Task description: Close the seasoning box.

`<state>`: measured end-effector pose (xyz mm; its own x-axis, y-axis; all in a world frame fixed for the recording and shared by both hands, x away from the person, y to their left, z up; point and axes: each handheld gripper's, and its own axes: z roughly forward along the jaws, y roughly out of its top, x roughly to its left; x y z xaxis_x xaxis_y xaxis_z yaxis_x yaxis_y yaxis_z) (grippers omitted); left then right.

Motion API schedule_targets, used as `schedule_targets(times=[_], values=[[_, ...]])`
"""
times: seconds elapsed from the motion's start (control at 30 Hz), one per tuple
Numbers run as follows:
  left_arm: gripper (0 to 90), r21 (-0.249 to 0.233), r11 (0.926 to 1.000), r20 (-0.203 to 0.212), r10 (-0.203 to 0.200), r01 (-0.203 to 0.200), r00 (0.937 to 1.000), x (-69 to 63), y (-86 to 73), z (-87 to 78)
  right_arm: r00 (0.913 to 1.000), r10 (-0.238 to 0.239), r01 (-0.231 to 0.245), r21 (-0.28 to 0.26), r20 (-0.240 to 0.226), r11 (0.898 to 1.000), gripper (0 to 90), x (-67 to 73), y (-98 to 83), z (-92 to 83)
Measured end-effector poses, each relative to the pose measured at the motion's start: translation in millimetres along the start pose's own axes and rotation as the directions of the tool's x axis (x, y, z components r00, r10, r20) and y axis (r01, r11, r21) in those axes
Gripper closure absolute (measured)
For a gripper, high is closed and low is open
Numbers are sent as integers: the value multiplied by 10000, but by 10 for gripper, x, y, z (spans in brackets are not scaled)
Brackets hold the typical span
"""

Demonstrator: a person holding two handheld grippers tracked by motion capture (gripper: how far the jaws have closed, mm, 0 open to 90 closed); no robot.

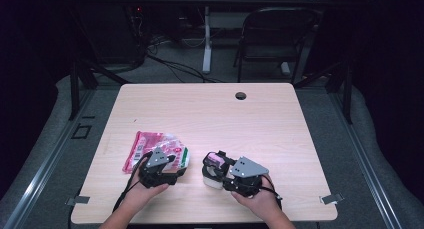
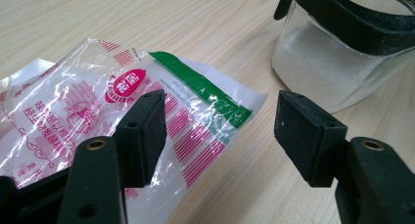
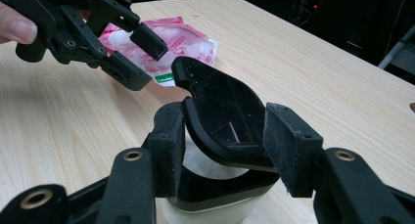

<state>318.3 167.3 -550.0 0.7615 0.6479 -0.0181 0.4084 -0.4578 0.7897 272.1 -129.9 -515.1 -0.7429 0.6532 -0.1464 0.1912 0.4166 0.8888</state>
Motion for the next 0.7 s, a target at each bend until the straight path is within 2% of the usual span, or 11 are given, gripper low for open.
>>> schedule_targets(times=[0.37, 0.57, 0.7], values=[[370, -3, 10000, 3, -5, 5, 10000, 3, -1, -3, 9997, -251, 251, 202, -19, 9995, 473, 39, -3, 19], [370, 15, 10000, 2, 15, -15, 10000, 10, 0, -8, 9980, -482, 492, 246, -407, 9985, 447, 81, -11, 48], [370, -9, 10000, -10, -15, 15, 10000, 9, -1, -10, 9978, -484, 498, 303, -442, 9983, 445, 89, -14, 55]])
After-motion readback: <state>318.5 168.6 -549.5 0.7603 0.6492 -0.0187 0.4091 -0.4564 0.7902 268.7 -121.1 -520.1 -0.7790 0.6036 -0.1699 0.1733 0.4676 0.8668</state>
